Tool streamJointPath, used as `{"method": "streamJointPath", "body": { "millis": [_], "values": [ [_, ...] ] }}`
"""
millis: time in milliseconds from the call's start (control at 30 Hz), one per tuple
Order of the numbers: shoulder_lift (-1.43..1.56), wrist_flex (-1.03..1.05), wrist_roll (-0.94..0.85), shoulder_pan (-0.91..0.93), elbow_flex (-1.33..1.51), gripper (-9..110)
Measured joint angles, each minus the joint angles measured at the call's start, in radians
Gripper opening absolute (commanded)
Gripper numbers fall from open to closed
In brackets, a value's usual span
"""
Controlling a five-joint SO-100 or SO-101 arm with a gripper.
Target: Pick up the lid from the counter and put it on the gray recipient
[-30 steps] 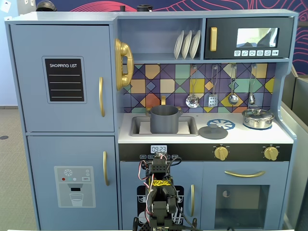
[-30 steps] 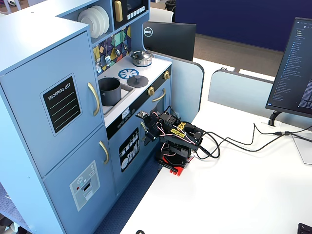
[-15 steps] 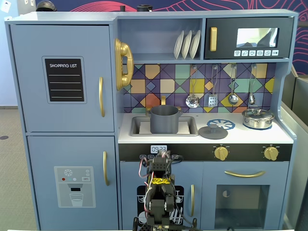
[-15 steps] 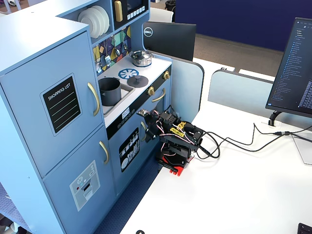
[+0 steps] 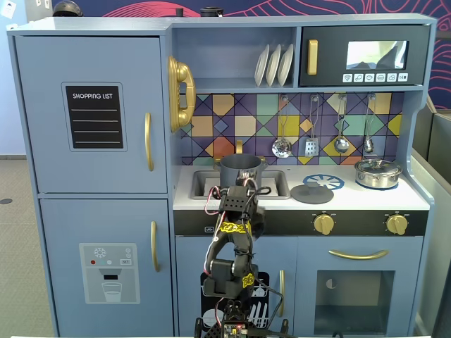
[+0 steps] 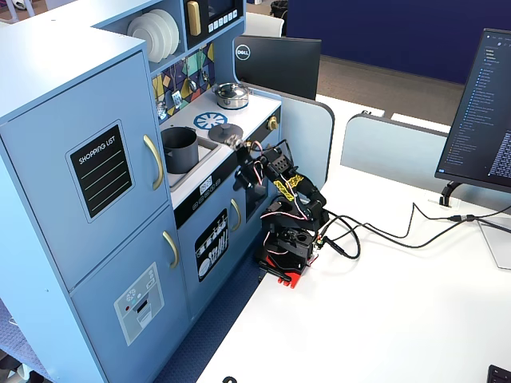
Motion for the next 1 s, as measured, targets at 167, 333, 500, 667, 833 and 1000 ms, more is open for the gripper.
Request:
{"method": "streamJointPath", "body": {
  "millis": [167, 333, 500, 667, 833, 1000],
  "values": [
    [-0.037, -0.21, -0.025, 0.112, -0.109, 0],
    [-0.054, -0.522, -0.034, 0.224, -0.124, 0],
    [-0.044, -0.868, 0.005, 0.298, 0.028, 0],
    [-0.044, -0.989, 0.049, 0.334, 0.12, 0],
    [-0.06, -1.095, 0.078, 0.345, 0.149, 11],
    [-0.097, -1.167, 0.117, 0.379, 0.189, 35]
  ]
}}
